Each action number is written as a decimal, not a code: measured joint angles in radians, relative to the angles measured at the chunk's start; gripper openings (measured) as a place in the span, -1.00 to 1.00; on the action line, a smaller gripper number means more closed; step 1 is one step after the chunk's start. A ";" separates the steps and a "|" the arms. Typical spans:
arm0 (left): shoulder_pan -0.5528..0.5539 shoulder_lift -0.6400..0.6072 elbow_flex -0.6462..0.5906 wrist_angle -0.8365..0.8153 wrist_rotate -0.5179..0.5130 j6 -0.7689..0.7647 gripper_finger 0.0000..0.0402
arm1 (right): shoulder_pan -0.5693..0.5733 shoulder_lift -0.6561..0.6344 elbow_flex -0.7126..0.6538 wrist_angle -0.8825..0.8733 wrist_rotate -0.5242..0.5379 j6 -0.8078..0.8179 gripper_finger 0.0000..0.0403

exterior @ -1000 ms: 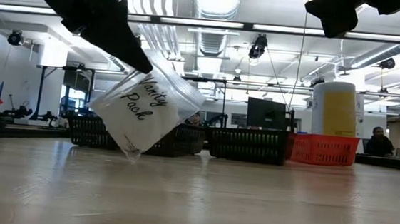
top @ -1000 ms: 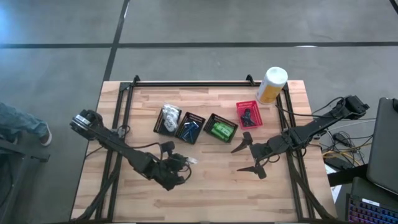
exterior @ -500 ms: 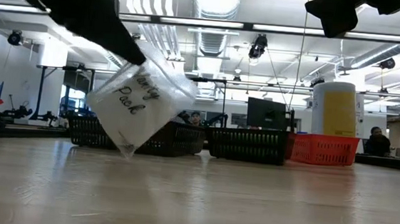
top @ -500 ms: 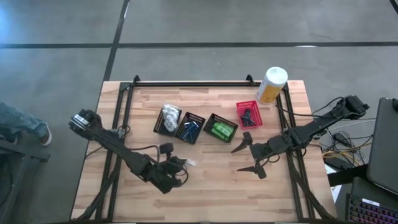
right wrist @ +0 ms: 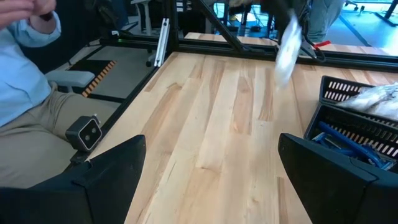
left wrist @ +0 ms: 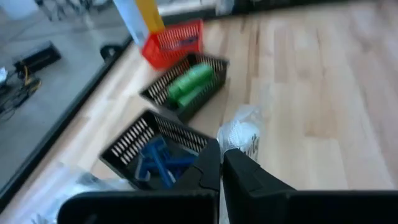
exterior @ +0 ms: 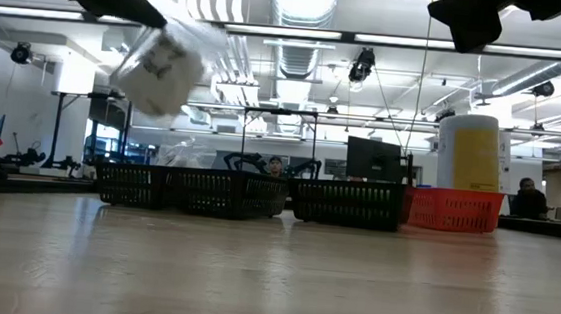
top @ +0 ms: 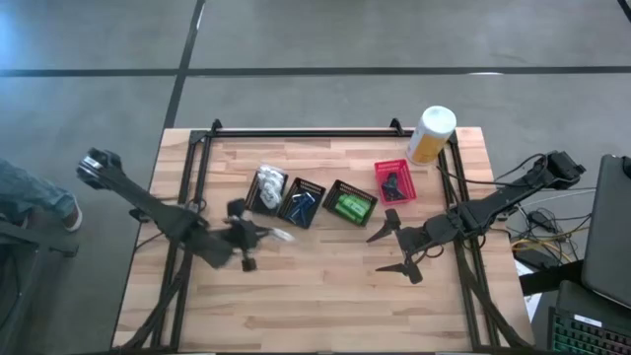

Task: Pick & Place Travel size toiletries
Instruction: Put the vanity pack into the left black bin

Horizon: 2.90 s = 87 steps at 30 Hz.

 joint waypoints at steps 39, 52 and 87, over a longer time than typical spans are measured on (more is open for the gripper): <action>0.791 -0.505 -0.400 0.154 0.703 0.329 -1.00 | 0.000 0.000 0.000 0.000 0.000 0.000 0.81; 0.799 -0.387 -0.404 0.265 0.670 0.430 -1.00 | 0.000 0.000 0.000 0.000 0.000 0.000 0.81; 0.890 -0.316 -0.480 0.338 0.751 0.325 -0.92 | 0.000 0.000 0.000 0.000 0.000 0.000 0.81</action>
